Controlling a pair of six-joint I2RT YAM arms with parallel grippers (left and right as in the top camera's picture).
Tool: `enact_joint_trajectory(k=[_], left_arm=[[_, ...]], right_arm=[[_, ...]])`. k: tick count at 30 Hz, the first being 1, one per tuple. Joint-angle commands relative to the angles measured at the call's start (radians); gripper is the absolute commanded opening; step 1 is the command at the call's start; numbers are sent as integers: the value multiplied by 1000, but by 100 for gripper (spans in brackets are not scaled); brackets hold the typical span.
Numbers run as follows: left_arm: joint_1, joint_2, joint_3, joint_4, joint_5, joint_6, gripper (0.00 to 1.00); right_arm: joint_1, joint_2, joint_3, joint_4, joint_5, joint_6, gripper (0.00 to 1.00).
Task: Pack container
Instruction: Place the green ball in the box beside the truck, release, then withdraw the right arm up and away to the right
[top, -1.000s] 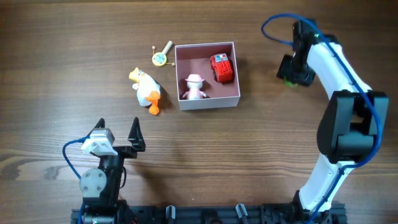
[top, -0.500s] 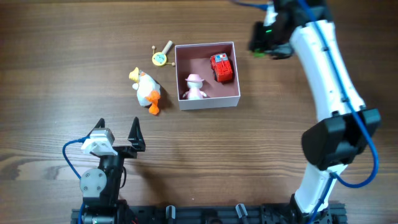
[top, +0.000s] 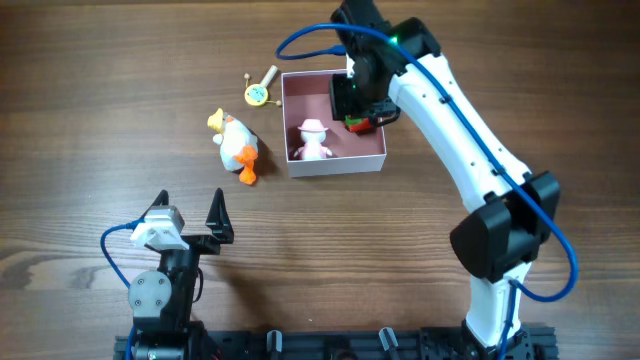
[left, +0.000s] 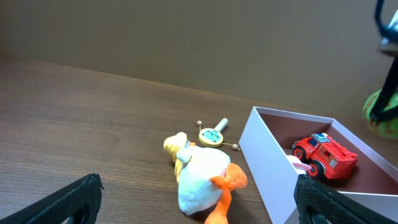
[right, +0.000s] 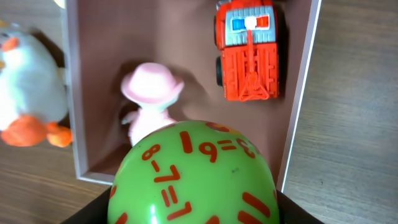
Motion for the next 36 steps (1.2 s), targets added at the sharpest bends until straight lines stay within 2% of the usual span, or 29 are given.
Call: enact_joint_trajectory(k=[1,12,17,28,36], left_arm=[[8,-8,-5,-4,16,-9,100],[8,-8,-5,-4,16,-9,100],[8,-8,-5,-4,16,-9,100],[8,-8,-5,-4,16,-9,99],[8,-8,-5,-4,16,-9,100]], right_arm=[[3,47,-23,2,32,11,61],[2,97,-71,14,40,11,64],[2,97,-71,18,42,11,73],[0,97,-69,19,100,11,78],[-51,84,74,-15,114,14,82]])
